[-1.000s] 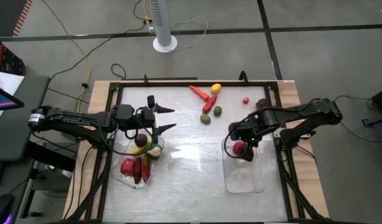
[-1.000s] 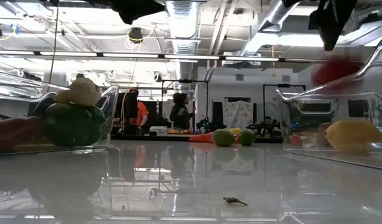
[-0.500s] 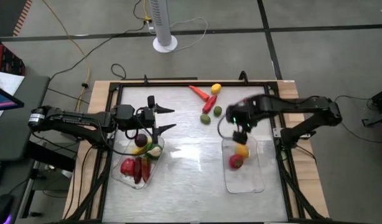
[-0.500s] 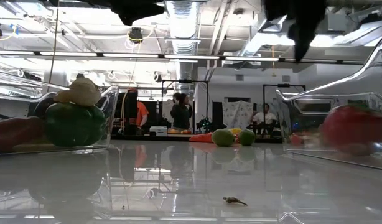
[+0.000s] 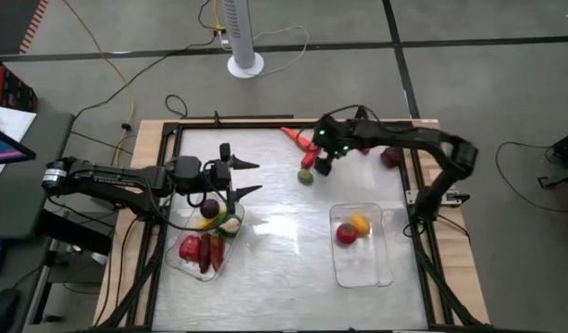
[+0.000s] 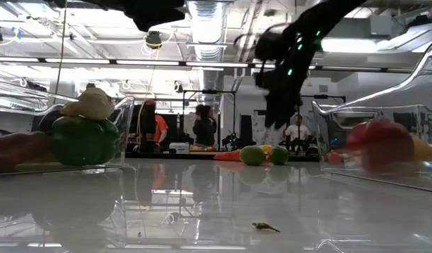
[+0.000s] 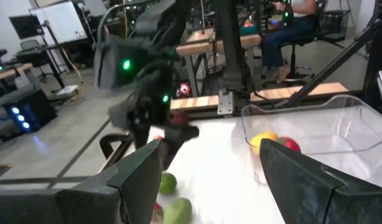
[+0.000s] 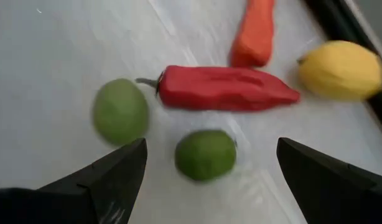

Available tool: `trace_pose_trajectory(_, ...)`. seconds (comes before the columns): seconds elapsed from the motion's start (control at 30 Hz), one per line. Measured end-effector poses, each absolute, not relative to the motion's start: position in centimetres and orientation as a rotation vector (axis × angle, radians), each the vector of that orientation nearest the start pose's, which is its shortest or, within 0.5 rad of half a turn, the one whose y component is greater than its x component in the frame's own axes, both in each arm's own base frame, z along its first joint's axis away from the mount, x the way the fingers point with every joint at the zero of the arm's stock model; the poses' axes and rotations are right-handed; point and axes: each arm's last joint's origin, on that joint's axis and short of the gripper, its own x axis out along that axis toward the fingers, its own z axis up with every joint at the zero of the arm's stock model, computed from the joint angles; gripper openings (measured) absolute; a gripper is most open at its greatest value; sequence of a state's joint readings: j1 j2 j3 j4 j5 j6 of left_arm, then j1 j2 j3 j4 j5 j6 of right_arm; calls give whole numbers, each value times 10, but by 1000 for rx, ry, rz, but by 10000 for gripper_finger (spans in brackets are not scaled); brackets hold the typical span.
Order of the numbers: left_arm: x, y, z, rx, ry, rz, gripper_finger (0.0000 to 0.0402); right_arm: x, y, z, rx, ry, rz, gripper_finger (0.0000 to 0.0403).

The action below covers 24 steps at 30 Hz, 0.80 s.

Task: Sort produce into baskets
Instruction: Put the right green lime into the right transparent bin

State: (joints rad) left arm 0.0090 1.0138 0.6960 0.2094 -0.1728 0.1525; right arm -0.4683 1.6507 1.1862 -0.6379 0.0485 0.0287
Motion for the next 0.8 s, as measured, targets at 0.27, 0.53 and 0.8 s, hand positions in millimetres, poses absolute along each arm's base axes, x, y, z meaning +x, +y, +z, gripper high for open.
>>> trace_pose_trajectory(0.27,227,8,292,132,181,195,254,300,-167,180,283,1231,-480,375)
trace_pose_trajectory(0.53,227,8,292,107,180,198,254,302,-169,169,266,1268,-469,329)
trace_pose_trajectory(0.8,227,8,292,105,179,199,254,301,-169,170,230,1288,-497,273)
